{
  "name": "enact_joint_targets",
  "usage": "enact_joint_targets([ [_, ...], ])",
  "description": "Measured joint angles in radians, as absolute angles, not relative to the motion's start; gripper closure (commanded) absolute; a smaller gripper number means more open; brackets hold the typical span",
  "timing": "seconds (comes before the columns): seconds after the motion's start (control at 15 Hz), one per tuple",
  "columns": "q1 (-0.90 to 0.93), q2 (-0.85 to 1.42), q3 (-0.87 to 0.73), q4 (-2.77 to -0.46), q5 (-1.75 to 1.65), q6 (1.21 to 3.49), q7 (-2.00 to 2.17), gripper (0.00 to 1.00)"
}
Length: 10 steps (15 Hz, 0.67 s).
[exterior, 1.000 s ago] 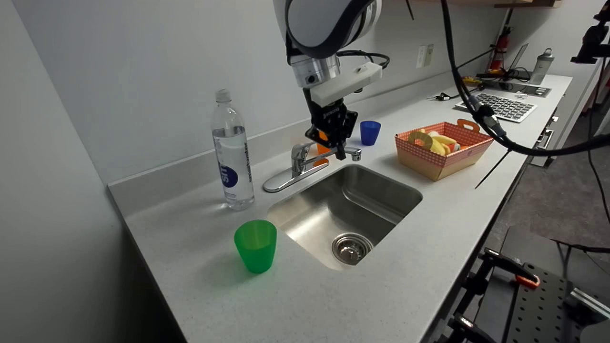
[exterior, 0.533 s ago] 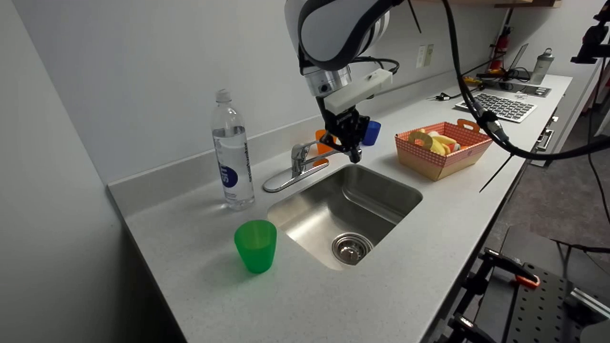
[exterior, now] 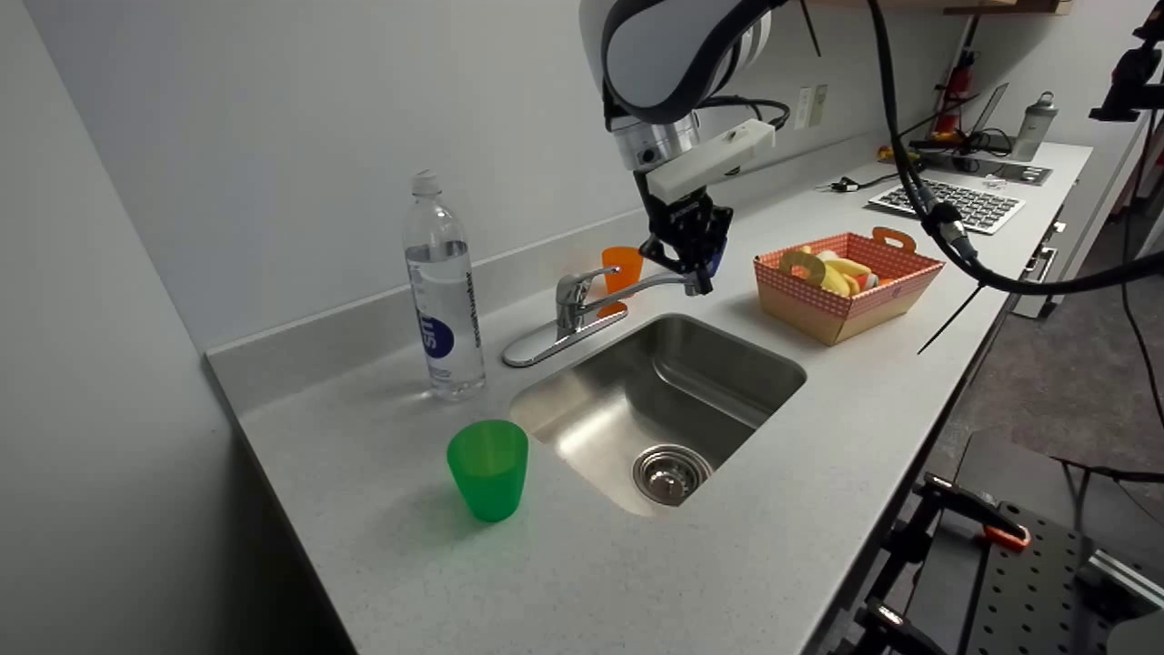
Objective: Move the faucet to the right
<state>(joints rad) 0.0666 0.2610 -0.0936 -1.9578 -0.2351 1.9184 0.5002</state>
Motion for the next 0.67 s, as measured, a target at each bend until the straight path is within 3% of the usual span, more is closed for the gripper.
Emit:
enact_joint_targets([
  [0.67, 0.011, 0.231, -0.15, -1.977, -0.302, 1.921, 0.504, 1.0],
])
